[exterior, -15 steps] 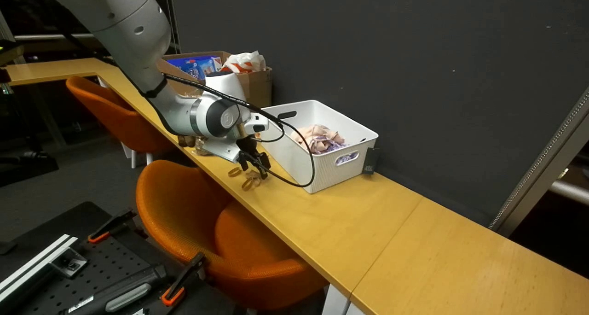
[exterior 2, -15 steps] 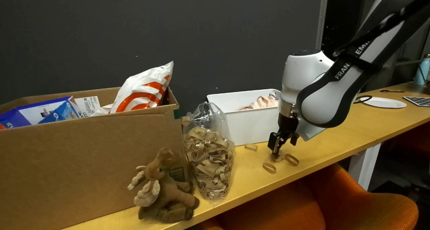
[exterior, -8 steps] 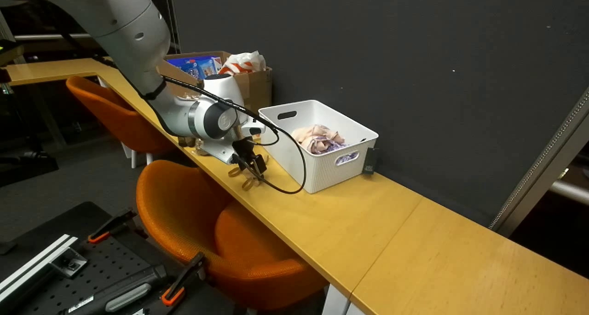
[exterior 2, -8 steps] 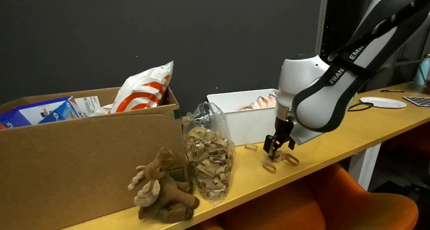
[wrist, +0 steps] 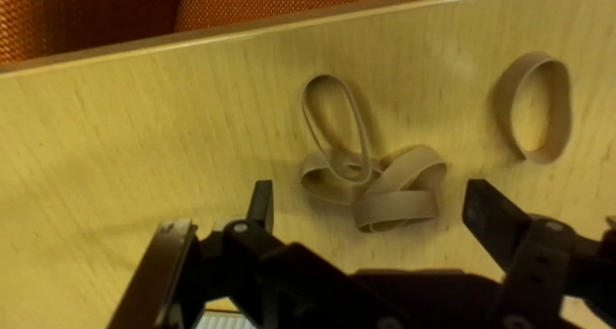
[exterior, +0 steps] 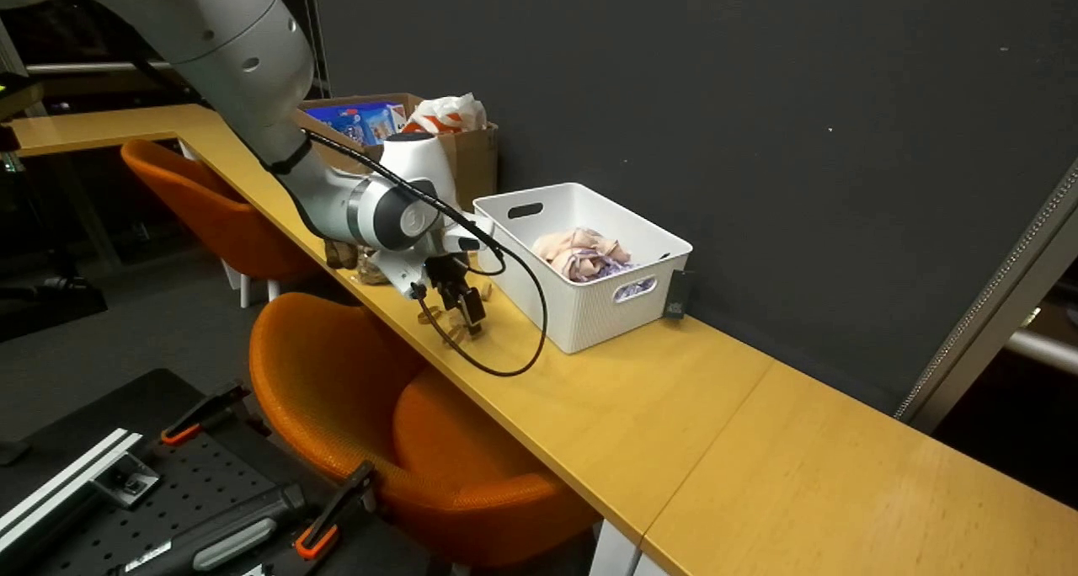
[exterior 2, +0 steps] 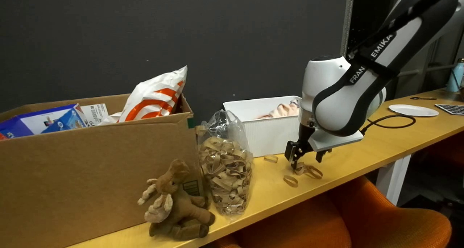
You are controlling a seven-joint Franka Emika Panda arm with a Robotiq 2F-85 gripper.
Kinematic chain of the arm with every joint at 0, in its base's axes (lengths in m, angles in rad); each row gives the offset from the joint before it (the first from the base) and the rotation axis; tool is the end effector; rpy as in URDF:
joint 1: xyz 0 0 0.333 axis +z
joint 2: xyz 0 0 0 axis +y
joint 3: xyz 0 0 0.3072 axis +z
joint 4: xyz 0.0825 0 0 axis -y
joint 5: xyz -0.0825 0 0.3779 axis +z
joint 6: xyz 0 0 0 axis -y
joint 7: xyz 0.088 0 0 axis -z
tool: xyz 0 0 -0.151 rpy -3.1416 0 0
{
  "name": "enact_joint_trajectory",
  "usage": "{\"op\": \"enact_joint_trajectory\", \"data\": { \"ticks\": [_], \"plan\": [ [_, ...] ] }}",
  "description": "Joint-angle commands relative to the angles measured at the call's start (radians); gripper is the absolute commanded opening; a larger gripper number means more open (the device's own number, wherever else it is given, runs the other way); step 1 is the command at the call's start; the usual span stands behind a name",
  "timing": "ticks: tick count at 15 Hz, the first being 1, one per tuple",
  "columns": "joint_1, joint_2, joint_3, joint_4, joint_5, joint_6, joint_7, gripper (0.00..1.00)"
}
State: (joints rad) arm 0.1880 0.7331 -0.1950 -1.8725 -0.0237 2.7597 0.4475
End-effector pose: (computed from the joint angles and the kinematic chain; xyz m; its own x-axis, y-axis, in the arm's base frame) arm 0.6439 -0.0032 0.0956 0.9137 -0.3513 0.2043 -0.3697 -0.9272 0.0593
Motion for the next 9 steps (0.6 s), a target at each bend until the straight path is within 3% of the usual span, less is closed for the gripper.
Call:
{"op": "enact_joint_trajectory", "data": {
  "ticks": [1, 9],
  "plan": [
    [0.009, -0.021, -0.006, 0.010, 0.065, -0.063, 0.088, 1.00],
    [-0.020, 0.014, 0.008, 0.081, 0.133, -0.114, 0.227, 1.00]
  ]
}}
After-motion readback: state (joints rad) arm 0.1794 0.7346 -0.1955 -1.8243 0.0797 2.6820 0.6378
